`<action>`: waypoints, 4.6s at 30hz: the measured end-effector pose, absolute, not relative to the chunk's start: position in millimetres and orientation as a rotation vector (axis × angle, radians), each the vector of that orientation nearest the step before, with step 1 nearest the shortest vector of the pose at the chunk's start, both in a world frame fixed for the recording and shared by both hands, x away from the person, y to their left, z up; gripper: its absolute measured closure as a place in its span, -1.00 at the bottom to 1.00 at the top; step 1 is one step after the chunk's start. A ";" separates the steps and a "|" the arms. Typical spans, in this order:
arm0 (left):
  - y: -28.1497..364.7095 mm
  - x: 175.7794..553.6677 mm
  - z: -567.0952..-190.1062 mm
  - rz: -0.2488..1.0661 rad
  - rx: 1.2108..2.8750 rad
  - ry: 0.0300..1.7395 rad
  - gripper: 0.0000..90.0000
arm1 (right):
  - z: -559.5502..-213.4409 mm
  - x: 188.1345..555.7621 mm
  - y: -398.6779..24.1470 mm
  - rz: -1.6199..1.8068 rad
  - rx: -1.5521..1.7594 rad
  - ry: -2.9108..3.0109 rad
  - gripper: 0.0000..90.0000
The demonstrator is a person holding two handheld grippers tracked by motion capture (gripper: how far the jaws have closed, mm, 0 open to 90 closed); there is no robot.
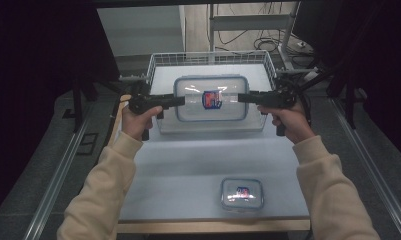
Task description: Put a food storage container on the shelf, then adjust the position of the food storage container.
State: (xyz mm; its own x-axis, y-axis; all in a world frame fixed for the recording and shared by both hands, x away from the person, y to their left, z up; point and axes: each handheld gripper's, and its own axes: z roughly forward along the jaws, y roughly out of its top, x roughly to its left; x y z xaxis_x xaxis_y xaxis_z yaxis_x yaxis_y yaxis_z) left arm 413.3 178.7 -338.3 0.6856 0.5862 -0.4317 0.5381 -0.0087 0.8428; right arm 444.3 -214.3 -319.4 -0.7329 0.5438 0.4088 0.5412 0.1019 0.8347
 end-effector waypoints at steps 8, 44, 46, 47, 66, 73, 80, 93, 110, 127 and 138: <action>182.7 451.3 -317.5 0.045 1.662 0.933 0.16 | -298.9 486.4 -210.0 1.766 1.163 2.331 0.11; 187.0 539.0 -335.2 -0.140 1.483 1.195 0.04 | -300.6 564.1 -188.6 1.646 1.701 2.104 -0.07; 186.2 538.3 -334.6 -0.122 1.486 1.200 -0.02 | -300.5 563.6 -188.5 1.653 1.700 2.085 -0.08; 185.6 535.2 -332.1 -0.064 1.488 1.205 -0.13 | -298.5 560.0 -189.1 1.670 1.677 2.041 -0.14; 184.7 451.5 -325.2 0.178 1.640 1.029 -0.16 | -304.4 479.7 -215.4 1.609 1.270 2.151 -0.15; 188.0 424.3 -339.8 0.175 1.648 0.995 -0.16 | -322.3 462.9 -223.0 1.606 1.236 2.196 -0.15; 192.4 396.9 -365.7 0.171 1.659 0.966 -0.16 | -349.9 438.5 -231.7 1.617 1.199 2.244 -0.16; 192.7 352.1 -429.0 0.110 1.704 0.991 -0.18 | -389.8 391.9 -243.5 1.609 1.116 2.348 -0.19; 178.6 326.6 -469.6 0.080 1.813 1.004 -0.22 | -442.9 367.2 -251.3 1.544 1.159 2.395 -0.26; 174.1 319.1 -497.2 -0.013 1.850 1.056 -0.28 | -462.9 351.7 -268.6 1.475 1.226 2.400 -0.32; 169.0 311.1 -507.9 -0.011 1.892 1.055 -0.33 | -473.7 324.8 -289.4 1.428 1.276 2.376 -0.31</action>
State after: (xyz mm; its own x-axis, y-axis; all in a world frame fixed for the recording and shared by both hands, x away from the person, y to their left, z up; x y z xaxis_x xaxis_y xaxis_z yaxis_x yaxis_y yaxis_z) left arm 311.1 169.0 -507.9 0.6298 0.6597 -0.4101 0.6682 -0.1909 0.7191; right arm 324.8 -289.4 -473.7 -0.6469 0.6919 0.3205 0.6078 0.2140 0.7647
